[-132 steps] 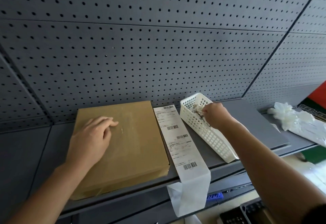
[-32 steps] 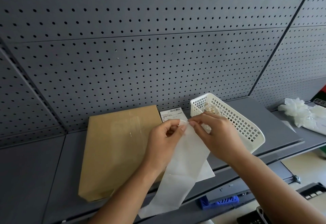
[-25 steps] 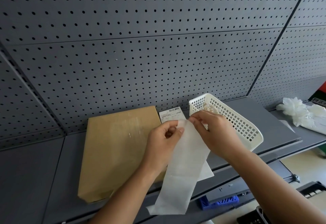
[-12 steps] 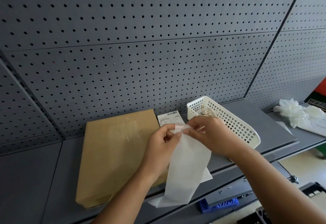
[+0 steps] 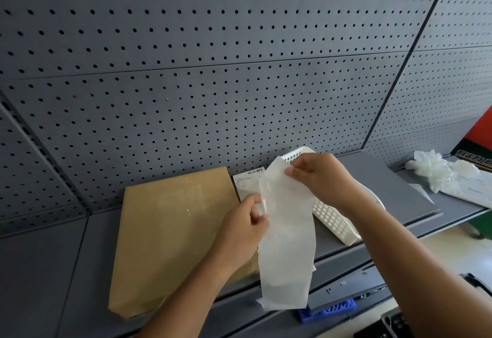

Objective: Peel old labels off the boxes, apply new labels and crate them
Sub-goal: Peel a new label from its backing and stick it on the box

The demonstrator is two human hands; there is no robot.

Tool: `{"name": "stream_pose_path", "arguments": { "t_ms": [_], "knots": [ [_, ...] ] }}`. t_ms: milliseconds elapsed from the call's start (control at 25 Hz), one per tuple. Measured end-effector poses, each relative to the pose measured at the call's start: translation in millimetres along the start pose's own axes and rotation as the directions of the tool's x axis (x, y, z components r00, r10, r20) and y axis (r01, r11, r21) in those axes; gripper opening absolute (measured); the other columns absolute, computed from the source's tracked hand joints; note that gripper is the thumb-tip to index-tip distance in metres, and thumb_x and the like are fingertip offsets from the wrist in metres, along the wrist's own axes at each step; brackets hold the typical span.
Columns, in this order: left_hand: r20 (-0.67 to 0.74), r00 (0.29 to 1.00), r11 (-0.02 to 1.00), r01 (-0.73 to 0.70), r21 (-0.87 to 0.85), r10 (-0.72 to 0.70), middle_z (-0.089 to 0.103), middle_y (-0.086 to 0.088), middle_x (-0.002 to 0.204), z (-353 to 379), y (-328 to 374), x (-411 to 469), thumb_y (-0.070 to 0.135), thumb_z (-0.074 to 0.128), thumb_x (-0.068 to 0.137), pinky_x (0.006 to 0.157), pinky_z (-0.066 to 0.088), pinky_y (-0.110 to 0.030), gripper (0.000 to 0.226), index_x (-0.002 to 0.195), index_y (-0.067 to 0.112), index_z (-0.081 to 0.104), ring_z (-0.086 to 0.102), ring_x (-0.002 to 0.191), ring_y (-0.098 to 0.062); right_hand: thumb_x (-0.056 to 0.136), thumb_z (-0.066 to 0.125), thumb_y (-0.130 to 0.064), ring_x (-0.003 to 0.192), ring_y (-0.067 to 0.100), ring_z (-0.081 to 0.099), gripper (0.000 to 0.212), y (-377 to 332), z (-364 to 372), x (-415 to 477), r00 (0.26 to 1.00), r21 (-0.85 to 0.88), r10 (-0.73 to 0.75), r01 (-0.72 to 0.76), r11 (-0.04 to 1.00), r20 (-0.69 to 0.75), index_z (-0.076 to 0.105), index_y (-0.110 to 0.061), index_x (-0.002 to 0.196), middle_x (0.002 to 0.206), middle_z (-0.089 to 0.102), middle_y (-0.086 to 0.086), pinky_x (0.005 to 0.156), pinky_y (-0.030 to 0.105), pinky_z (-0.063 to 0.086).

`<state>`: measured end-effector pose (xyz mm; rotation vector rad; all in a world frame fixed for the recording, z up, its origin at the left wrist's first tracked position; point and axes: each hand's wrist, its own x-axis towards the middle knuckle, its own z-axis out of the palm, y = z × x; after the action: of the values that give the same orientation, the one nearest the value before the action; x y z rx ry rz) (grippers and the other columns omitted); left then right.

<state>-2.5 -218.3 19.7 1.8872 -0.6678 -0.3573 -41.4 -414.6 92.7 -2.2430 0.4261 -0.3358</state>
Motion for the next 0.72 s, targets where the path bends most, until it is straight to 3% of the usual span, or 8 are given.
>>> {"name": "stream_pose_path", "arguments": {
  "t_ms": [160, 280, 440, 720],
  "knots": [
    [0.035, 0.999, 0.935, 0.015, 0.354, -0.029, 0.046, -0.005, 0.072, 7, 8, 2, 0.017, 0.051, 0.096, 0.055, 0.034, -0.031, 0.007, 0.094, 0.022, 0.046, 0.037, 0.059, -0.014, 0.093, 0.062, -0.036, 0.083, 0.016, 0.064, 0.010, -17, -13, 12, 0.980, -0.068, -0.017, 0.004, 0.998, -0.199, 0.066, -0.029, 0.087, 0.091, 0.069, -0.010, 0.071, 0.032, 0.052],
    [0.054, 0.995, 0.823, 0.039, 0.566, -0.084, 0.043, -0.002, 0.070, 13, 19, 11, 0.012, 0.045, 0.096, 0.048, 0.024, -0.030, 0.019, 0.082, 0.016, 0.033, 0.036, 0.058, -0.018, 0.096, 0.056, -0.037, 0.093, 0.015, 0.062, 0.011, -32, -25, 17, 0.943, -0.173, -0.108, 0.055, 0.983, -0.313, 0.066, -0.033, 0.096, 0.096, 0.066, -0.015, 0.079, 0.036, 0.052],
    [0.104, 0.982, 0.711, 0.040, 0.702, -0.158, 0.061, -0.011, 0.099, 21, 27, 26, 0.009, 0.044, 0.097, 0.061, 0.037, -0.034, 0.009, 0.090, 0.013, 0.039, 0.057, 0.081, -0.028, 0.097, 0.055, -0.035, 0.094, 0.016, 0.062, 0.015, -45, -40, 20, 0.871, -0.186, -0.200, 0.128, 0.974, -0.449, 0.068, -0.029, 0.103, 0.092, 0.066, -0.016, 0.079, 0.039, 0.053],
    [0.133, 0.961, 0.570, 0.029, 0.821, -0.241, 0.064, -0.010, 0.110, 24, 35, 40, 0.001, 0.044, 0.095, 0.065, 0.041, -0.033, 0.013, 0.100, 0.011, 0.050, 0.067, 0.097, -0.028, 0.099, 0.053, -0.034, 0.089, 0.014, 0.057, 0.019, -53, -59, 25, 0.777, -0.195, -0.239, 0.152, 0.969, -0.582, 0.068, -0.026, 0.106, 0.092, 0.066, -0.015, 0.070, 0.030, 0.040]
  ]
}}
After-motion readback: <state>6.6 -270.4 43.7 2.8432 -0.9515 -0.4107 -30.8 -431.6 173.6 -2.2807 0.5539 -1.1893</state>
